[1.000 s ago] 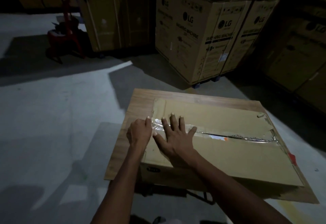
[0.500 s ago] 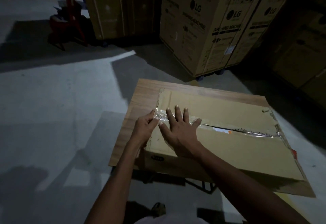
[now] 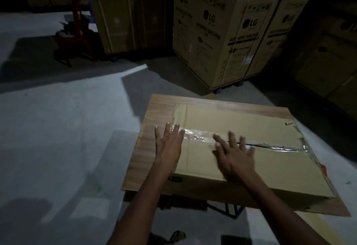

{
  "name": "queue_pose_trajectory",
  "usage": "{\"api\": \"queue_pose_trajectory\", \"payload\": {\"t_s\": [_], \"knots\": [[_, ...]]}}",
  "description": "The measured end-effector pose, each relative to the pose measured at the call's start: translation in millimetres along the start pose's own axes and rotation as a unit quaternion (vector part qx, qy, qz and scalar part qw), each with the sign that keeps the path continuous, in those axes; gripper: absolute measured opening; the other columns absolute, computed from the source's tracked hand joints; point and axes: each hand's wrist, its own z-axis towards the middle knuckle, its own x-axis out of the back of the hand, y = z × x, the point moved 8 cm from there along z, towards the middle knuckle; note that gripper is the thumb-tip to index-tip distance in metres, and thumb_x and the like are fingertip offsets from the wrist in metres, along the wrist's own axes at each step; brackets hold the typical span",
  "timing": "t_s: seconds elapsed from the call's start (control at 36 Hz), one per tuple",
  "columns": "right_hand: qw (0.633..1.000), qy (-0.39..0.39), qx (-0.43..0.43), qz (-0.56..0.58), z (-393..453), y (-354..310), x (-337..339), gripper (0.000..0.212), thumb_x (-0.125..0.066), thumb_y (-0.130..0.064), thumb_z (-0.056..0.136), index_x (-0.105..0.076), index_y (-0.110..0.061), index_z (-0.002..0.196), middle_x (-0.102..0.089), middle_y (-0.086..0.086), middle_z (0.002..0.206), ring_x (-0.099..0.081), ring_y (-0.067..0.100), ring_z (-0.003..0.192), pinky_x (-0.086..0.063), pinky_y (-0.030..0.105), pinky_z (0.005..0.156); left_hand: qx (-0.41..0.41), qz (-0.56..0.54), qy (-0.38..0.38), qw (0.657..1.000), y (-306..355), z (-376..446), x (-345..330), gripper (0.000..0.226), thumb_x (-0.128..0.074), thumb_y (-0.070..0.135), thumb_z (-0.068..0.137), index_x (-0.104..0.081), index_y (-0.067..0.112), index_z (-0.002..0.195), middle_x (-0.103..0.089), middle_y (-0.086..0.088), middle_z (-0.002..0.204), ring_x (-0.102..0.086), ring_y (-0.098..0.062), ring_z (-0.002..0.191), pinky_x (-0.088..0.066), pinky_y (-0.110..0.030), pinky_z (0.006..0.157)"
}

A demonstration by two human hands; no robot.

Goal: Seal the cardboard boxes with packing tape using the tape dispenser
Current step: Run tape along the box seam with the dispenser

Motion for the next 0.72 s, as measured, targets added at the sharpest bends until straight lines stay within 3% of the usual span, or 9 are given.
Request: {"api": "queue_pose_trajectory", "payload": {"t_s": [0.11,0.22,0.31,0.36,0.47,0.64,0.72], "knots": [[0.999,-0.014,-0.042,0.011,2,19,7,0.056,0.000,-0.071,0.100,0.002,-0.066,0.156,0.015,-0.001,0.175,0.016,0.041,0.159,0.005,0.071,0.123,-0.006,0.044,0.010,0.999,-2,7,1,0.065,-0.045,0.010,0.099,-0.021,0.015,0.160,-0.014,-0.011,0.169,-0.005,-0.032,0.157,0.003,-0.063,0.120],[0.998,-0.017,-0.054,0.003,1,-18,-7,0.069,-0.008,-0.068,0.104,0.003,-0.040,0.166,0.019,0.001,0.174,0.024,0.039,0.157,0.014,0.067,0.120,-0.076,-0.019,0.013,0.997,22,13,-3,0.065,-0.059,0.004,0.091,-0.034,0.006,0.151,-0.029,-0.018,0.162,-0.023,-0.033,0.151,-0.019,-0.045,0.123],[1.000,-0.016,-0.010,0.022,4,-35,-12,0.070,-0.016,-0.060,0.108,0.001,-0.028,0.168,0.015,0.000,0.175,0.023,0.034,0.158,0.011,0.063,0.123,-0.092,-0.079,0.010,0.993,49,11,-2,0.066,-0.062,0.006,0.093,-0.034,0.011,0.152,-0.029,-0.020,0.161,-0.026,-0.035,0.150,-0.029,-0.046,0.119],[0.999,-0.023,0.002,0.032,7,-30,-8,0.066,-0.023,-0.056,0.110,-0.004,-0.032,0.168,0.011,0.000,0.175,0.019,0.035,0.159,0.007,0.064,0.124,-0.071,-0.078,-0.002,0.994,59,11,-1,0.065,-0.060,0.010,0.096,-0.031,0.012,0.155,-0.027,-0.022,0.162,-0.024,-0.036,0.151,-0.027,-0.047,0.120],[0.999,-0.017,-0.036,0.024,2,17,6,0.058,-0.033,-0.051,0.108,-0.007,-0.055,0.160,0.011,0.005,0.175,0.018,0.044,0.158,0.008,0.070,0.120,-0.019,-0.089,0.013,0.996,61,13,1,0.060,-0.051,0.008,0.098,-0.032,0.011,0.155,-0.027,-0.019,0.163,-0.023,-0.032,0.152,-0.019,-0.041,0.124],[0.990,0.018,-0.137,0.034,-14,87,22,0.048,-0.014,-0.057,0.110,-0.008,-0.065,0.157,0.007,0.007,0.176,0.015,0.046,0.158,0.007,0.072,0.122,-0.002,-0.094,0.036,0.995,65,7,4,0.062,-0.045,-0.001,0.099,-0.029,0.014,0.158,-0.022,-0.017,0.166,-0.018,-0.029,0.155,-0.012,-0.038,0.126],[0.989,0.023,-0.137,0.056,-15,83,19,0.058,0.002,-0.067,0.104,-0.009,-0.059,0.160,0.009,0.005,0.176,0.020,0.043,0.157,0.012,0.070,0.121,0.014,-0.085,0.036,0.996,73,3,6,0.062,-0.043,-0.003,0.100,-0.025,0.009,0.158,-0.019,-0.016,0.167,-0.018,-0.030,0.154,-0.015,-0.040,0.125]]}}
